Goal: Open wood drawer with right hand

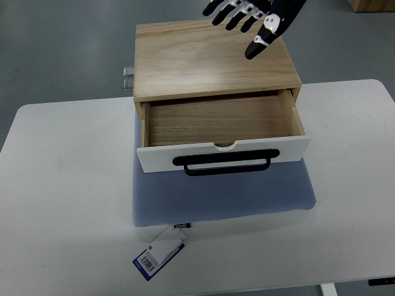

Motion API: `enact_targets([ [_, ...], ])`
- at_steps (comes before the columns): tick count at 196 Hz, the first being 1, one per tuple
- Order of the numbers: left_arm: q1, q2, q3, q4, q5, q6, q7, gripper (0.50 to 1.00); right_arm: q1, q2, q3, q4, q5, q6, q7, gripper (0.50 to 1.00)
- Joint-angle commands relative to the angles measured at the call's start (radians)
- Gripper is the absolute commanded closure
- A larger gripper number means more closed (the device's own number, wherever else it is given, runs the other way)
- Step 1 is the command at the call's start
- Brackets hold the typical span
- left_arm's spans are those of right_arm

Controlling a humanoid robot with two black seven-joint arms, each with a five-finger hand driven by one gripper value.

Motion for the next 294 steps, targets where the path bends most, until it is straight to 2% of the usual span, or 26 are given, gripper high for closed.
enact_targets([
  [1,0.000,0.000,0.002,-0.001,0.000,0.000,0.000,0.500,-0.147,0.007,0.153,-0.277,-0.005,0.000,0.071,0.560],
  [9,0.000,0.000,0.002,-0.001,0.000,0.000,0.000,0.500,-0.217,0.028,0.215,-0.368,-0.005,0.000,0.105,0.558],
  [20,0.000,0.000,0.002,-0.001,0.000,0.000,0.000,0.500,-0.274,0.053,0.278,-0.440,-0.005,0.000,0.142,0.558],
  [42,0.000,0.000,0.002,-0.001,0.000,0.000,0.000,0.500,-0.441,0.087,0.444,-0.577,0.003,-0.103,0.261,0.558],
  [55,0.000,0.000,0.002,-0.001,0.000,0.000,0.000,0.500,-0.459,0.090,0.458,-0.583,0.004,-0.109,0.275,0.558],
  [56,0.000,0.000,0.002,-0.001,0.000,0.000,0.000,0.500,-0.547,0.105,0.532,-0.603,0.007,-0.138,0.354,0.558],
  [60,0.000,0.000,0.002,-0.001,0.000,0.000,0.000,0.500,-0.584,0.113,0.562,-0.609,0.009,-0.147,0.390,0.558],
  [96,0.000,0.000,0.002,-0.003,0.000,0.002,0.000,0.500,-0.866,0.200,0.741,-0.615,0.013,-0.197,0.636,0.558],
  [130,0.000,0.000,0.002,-0.001,0.000,0.005,0.000,0.500,-1.036,0.341,0.864,-0.669,0.016,-0.200,0.765,0.556],
  [154,0.000,0.000,0.002,-0.001,0.000,0.005,0.000,0.500,-1.108,0.429,0.964,-0.730,0.016,-0.192,0.804,0.556],
  [194,0.000,0.000,0.002,-0.003,0.000,0.005,0.000,0.500,-1.186,0.519,1.041,-0.753,0.016,-0.189,0.806,0.556],
  [294,0.000,0.000,0.002,-0.001,0.000,0.006,0.000,0.500,-1.220,0.547,1.079,-0.755,0.016,-0.187,0.806,0.556],
])
